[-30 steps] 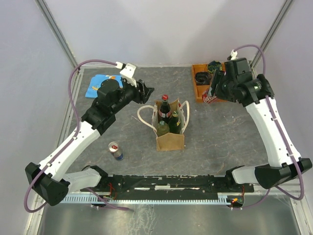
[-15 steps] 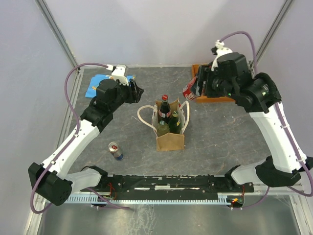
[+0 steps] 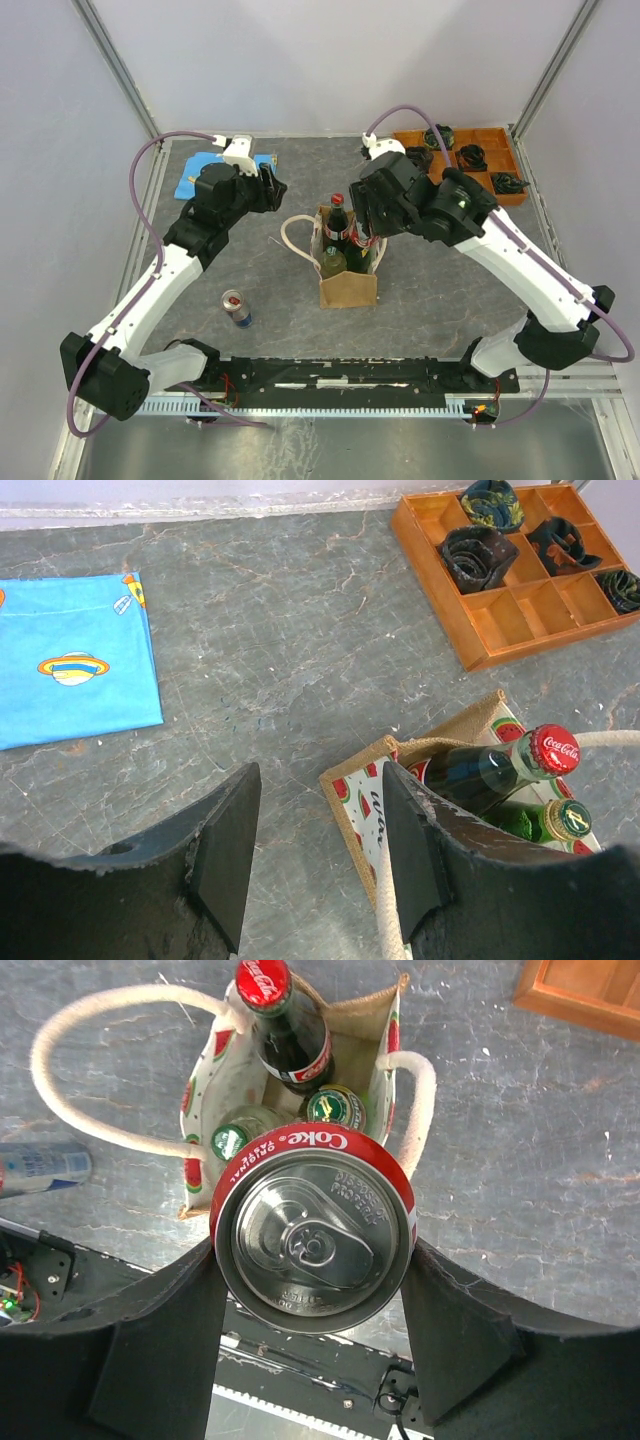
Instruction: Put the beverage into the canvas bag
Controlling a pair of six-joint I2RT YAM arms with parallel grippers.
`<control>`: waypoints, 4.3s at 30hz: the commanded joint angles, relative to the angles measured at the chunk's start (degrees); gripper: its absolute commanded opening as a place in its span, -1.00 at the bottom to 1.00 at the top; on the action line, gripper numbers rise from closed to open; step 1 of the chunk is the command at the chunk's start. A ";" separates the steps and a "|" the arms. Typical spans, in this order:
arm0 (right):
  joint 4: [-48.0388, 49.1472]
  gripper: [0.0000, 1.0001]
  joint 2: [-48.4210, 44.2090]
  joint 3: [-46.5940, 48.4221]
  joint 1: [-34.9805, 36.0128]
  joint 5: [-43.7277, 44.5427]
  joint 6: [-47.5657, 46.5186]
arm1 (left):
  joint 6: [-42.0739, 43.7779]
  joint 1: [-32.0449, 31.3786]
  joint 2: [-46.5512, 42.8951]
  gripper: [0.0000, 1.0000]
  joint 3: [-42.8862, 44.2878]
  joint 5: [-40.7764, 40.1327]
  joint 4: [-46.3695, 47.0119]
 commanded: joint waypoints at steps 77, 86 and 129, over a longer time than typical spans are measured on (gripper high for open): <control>24.96 0.81 -0.30 -37.00 0.95 -1.22 9.14 | 7.41 0.61 -8.91 0.19 -5.46 1.32 -5.84; 17.50 0.81 -6.93 -28.41 0.91 3.32 9.89 | 22.74 0.69 -11.18 0.20 0.75 1.92 -26.25; 10.39 0.84 -15.12 -31.11 0.86 8.49 14.56 | 43.84 0.61 -8.56 0.49 -7.50 5.71 -56.99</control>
